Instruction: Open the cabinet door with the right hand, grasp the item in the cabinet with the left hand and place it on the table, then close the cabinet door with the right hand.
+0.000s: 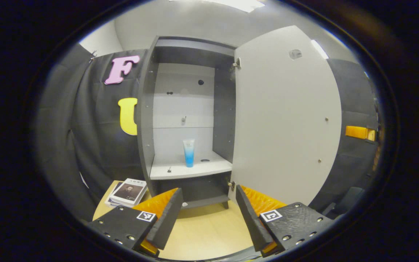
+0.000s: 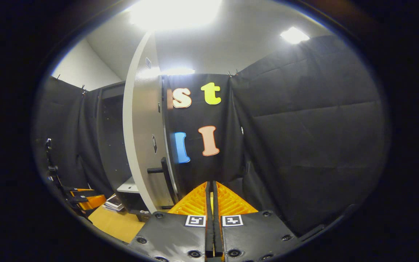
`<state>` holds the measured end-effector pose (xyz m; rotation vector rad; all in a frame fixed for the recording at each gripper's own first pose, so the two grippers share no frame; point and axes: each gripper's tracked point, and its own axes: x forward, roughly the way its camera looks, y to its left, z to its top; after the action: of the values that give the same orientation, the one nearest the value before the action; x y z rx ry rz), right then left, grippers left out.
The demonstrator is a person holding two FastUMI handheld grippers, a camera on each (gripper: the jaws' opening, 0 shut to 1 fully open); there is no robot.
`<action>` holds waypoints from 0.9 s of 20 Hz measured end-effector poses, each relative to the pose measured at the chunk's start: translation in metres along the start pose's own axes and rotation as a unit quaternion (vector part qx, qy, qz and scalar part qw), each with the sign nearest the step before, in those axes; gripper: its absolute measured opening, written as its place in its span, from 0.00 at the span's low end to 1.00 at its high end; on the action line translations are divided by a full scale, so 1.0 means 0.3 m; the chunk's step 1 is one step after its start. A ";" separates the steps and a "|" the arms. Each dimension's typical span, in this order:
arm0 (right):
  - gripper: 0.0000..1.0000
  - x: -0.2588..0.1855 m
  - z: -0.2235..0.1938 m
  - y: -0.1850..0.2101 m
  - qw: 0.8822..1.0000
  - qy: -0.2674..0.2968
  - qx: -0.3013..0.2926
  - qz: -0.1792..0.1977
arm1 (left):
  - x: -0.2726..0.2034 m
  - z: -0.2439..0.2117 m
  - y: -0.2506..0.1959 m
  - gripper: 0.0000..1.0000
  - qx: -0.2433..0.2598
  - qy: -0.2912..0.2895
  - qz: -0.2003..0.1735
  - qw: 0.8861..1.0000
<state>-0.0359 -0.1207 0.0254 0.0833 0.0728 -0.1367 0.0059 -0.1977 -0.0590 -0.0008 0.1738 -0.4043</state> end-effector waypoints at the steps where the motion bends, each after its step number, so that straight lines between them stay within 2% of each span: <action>1: 0.02 0.002 0.009 -0.032 1.000 -0.007 -0.018 -0.022 | -0.014 0.021 0.033 0.87 -0.001 -0.009 0.000 1.000; 3: 0.05 0.024 0.020 -0.102 0.997 -0.008 -0.041 -0.063 | -0.019 0.057 0.107 0.88 -0.014 -0.023 0.012 1.000; 4: 0.08 0.030 0.020 -0.119 0.997 -0.005 -0.042 -0.072 | -0.018 0.069 0.131 0.86 -0.023 -0.022 0.013 0.999; 6: 0.19 0.054 0.026 -0.159 0.995 0.002 -0.030 -0.091 | 0.005 0.109 0.189 0.86 -0.027 -0.032 0.026 0.999; 7: 0.31 0.077 0.026 -0.196 0.994 0.002 -0.030 -0.109 | 0.021 0.138 0.222 0.88 -0.022 -0.038 0.035 0.998; 8: 0.39 0.098 0.028 -0.224 0.992 0.001 -0.031 -0.122 | 0.036 0.158 0.240 0.85 -0.015 -0.041 0.039 0.998; 9: 0.43 0.130 0.033 -0.243 0.991 0.000 -0.035 -0.128 | 0.066 0.173 0.251 0.88 -0.013 -0.043 0.045 0.998; 10: 0.43 0.162 0.029 -0.259 0.991 -0.001 -0.037 -0.130 | 0.109 0.167 0.259 0.86 -0.023 -0.039 0.052 0.998; 11: 0.44 0.195 0.025 -0.267 0.991 -0.001 -0.034 -0.129 | 0.148 0.169 0.253 0.88 -0.037 -0.037 0.054 0.997; 12: 0.52 0.229 0.018 -0.274 0.992 0.001 -0.025 -0.122 | 0.199 0.184 0.247 0.86 -0.049 -0.039 0.058 0.996; 13: 0.77 0.270 0.005 -0.277 0.993 0.006 -0.013 -0.114 | 0.252 0.205 0.255 0.86 -0.054 -0.043 0.067 0.995; 14: 0.84 0.315 -0.009 -0.279 0.995 0.011 -0.005 -0.104 | 0.305 0.223 0.257 0.86 -0.052 -0.046 0.075 0.995; 15: 0.90 0.352 -0.020 -0.290 0.995 0.014 -0.007 -0.101 | 0.360 0.239 0.255 0.86 -0.046 -0.047 0.081 0.995; 17: 0.87 0.420 -0.042 -0.345 0.992 0.024 -0.027 -0.118 | 0.474 0.263 0.248 0.85 -0.030 -0.047 0.089 0.994; 18: 0.94 0.456 -0.054 -0.369 0.991 0.027 -0.038 -0.126 | 0.533 0.265 0.248 0.85 -0.026 -0.047 0.092 0.994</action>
<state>0.0826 -0.2467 -0.0099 0.0005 0.1429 -0.3850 0.1930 -0.1945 -0.0103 -0.0548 0.0894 -0.2154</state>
